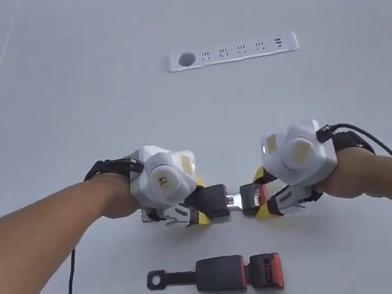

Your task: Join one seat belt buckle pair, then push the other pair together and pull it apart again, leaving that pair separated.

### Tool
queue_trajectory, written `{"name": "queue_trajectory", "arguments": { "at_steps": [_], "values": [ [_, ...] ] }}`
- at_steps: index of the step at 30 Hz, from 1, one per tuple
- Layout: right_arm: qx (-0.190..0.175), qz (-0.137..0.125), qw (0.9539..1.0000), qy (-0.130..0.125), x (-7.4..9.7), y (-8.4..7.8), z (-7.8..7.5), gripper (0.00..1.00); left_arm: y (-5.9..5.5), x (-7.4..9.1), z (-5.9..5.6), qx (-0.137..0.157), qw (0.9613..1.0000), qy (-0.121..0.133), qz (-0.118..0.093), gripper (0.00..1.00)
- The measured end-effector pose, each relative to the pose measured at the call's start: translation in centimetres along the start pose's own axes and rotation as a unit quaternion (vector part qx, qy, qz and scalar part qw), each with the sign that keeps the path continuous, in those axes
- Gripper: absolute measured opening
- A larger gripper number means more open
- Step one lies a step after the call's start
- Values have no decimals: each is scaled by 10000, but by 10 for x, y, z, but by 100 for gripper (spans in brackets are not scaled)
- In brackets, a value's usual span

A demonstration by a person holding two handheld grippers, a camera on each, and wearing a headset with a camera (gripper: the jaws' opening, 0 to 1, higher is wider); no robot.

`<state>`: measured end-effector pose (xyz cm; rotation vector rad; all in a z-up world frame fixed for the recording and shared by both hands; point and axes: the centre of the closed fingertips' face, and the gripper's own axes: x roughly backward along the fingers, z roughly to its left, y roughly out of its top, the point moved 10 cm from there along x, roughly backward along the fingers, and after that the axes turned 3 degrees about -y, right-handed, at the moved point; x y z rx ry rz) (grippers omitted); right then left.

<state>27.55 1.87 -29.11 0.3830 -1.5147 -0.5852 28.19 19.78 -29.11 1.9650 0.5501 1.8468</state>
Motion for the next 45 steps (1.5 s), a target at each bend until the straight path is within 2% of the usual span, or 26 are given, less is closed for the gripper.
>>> {"name": "queue_trajectory", "arguments": {
  "at_steps": [6, 8, 15, 24, 45],
  "values": [
    [43, -37, 10000, 5, -5, 7, 0, 34, 0, 0, 1, -115, 9999, -90, 73, 35],
    [-42, -161, 9999, 43, -8, 10, 1, 33, 0, 0, 2, -132, 9998, -100, 73, 35],
    [-98, -210, 9997, -81, -13, 13, 2, 33, 0, 0, 2, -221, 9996, -136, 100, 35],
    [-94, -167, 9997, -151, -20, 22, 6, 33, 1, -1, 2, -295, 9992, -189, 202, 36],
    [-28, -124, 9998, -124, -21, 23, 8, 34, 0, -1, 1, -289, 9992, -197, 203, 36]
  ]
}}
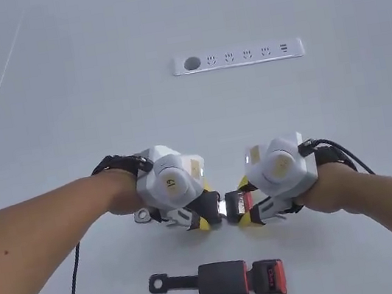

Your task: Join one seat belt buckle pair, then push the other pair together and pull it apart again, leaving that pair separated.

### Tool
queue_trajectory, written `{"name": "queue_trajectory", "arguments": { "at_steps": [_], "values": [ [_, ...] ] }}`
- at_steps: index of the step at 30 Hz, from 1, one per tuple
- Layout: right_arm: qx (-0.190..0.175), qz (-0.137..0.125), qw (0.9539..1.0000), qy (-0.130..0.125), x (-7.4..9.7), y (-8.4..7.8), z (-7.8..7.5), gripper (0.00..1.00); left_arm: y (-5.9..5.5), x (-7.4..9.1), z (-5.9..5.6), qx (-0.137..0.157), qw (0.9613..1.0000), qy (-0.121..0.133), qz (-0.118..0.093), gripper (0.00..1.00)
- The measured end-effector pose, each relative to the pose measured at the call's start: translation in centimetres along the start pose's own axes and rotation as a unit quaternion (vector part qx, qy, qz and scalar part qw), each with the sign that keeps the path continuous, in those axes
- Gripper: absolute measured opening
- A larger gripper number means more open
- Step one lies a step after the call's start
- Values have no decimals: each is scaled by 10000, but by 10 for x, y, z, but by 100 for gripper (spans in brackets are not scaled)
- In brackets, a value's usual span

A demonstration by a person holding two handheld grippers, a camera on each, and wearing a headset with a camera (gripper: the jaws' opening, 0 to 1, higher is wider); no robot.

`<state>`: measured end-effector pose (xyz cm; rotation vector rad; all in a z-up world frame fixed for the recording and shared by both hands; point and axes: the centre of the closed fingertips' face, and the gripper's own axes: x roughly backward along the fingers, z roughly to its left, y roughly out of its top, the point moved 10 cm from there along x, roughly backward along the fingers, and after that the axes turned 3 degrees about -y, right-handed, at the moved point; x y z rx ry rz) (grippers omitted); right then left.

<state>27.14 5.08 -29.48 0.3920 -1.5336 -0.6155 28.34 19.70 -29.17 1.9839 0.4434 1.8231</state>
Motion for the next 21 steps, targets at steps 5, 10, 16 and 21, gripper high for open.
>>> {"name": "queue_trajectory", "arguments": {
  "at_steps": [5, 10, 16, 21],
  "values": [
    [4, 10, 10000, -5, 0, 0, 0, 34, -1, 0, 0, 9, 10000, -3, -5, 36],
    [-4, 14, 10000, -24, 0, 0, 1, 34, -1, 0, 0, 13, 10000, -5, -13, 36],
    [-1, 27, 10000, -59, 0, -1, 3, 34, 0, 0, 0, 30, 10000, 0, -10, 37],
    [28, 78, 9999, -66, 3, -5, 3, 34, 0, 0, -1, 42, 10000, -1, -22, 37]
  ]
}}
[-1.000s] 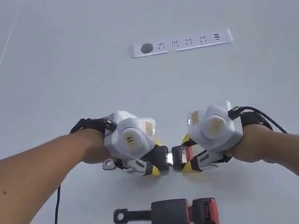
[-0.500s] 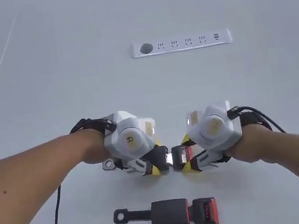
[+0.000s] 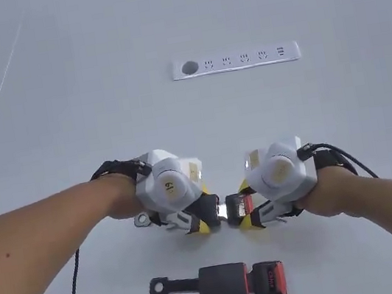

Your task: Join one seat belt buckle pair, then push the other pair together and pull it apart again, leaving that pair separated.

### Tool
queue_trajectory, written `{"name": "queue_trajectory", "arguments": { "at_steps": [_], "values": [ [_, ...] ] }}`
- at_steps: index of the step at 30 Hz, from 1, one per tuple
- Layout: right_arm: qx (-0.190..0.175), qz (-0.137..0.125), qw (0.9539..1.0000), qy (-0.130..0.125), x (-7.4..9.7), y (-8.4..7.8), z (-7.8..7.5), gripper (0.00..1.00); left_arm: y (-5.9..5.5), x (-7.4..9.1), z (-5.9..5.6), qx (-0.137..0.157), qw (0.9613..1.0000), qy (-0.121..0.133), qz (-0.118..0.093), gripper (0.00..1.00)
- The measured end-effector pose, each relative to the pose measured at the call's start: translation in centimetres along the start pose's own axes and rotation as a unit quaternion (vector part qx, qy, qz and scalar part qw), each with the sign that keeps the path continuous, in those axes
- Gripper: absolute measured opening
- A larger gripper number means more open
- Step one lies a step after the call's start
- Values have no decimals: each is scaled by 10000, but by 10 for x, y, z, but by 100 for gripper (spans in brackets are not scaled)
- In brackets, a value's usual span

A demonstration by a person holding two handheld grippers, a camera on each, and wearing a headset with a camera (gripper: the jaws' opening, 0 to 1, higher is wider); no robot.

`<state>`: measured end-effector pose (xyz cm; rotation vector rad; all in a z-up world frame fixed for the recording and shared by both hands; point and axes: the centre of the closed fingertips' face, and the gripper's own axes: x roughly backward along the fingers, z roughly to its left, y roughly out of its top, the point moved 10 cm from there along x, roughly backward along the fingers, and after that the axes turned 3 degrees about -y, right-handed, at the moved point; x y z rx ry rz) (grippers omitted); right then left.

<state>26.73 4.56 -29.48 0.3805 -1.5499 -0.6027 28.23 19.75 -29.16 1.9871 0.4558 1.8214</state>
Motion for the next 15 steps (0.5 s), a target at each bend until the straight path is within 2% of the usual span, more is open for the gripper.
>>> {"name": "queue_trajectory", "arguments": {
  "at_steps": [15],
  "values": [
    [-62, -55, 9999, -84, 8, -11, 4, 35, 0, 0, -1, 43, 10000, 18, -31, 37]
  ]
}}
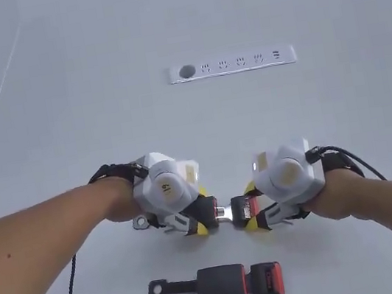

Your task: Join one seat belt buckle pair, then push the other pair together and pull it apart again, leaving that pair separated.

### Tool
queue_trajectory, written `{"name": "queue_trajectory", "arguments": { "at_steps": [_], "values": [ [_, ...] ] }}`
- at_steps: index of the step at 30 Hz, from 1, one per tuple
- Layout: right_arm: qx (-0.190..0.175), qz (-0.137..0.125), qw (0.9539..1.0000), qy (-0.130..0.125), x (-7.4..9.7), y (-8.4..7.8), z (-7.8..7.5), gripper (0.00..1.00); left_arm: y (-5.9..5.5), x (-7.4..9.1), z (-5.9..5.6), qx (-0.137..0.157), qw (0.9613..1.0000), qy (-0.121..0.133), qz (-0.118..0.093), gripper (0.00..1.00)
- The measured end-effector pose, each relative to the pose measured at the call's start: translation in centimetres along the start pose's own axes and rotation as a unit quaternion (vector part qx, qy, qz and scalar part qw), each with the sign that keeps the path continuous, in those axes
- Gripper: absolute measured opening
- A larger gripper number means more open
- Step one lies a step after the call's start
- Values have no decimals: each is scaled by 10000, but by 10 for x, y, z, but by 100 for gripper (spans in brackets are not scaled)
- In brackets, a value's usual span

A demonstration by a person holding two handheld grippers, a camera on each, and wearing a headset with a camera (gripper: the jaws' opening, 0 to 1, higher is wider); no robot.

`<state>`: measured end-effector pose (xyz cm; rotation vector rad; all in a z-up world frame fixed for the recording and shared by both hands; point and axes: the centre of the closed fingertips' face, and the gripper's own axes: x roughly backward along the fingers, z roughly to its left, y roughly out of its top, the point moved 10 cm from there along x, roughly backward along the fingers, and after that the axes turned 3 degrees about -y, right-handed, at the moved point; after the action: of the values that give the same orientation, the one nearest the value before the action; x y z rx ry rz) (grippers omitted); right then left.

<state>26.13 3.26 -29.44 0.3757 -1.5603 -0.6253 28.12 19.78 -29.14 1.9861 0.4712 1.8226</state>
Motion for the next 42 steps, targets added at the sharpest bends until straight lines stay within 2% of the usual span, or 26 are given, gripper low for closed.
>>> {"name": "queue_trajectory", "arguments": {
  "at_steps": [5, 16, 35, 42],
  "values": [
    [12, 18, 10000, -35, 5, -6, -1, 35, 0, 0, 0, 17, 10000, 4, 4, 37],
    [17, 116, 9999, -75, 25, -31, -5, 35, 1, 1, 1, 35, 10000, 6, -1, 37],
    [321, 465, 9984, -71, 58, -70, -12, 36, 1, 1, 1, 61, 10000, 11, -6, 37],
    [317, 557, 9979, -79, 66, -78, -12, 36, 2, 1, 1, 73, 10000, 18, -6, 37]
  ]
}}
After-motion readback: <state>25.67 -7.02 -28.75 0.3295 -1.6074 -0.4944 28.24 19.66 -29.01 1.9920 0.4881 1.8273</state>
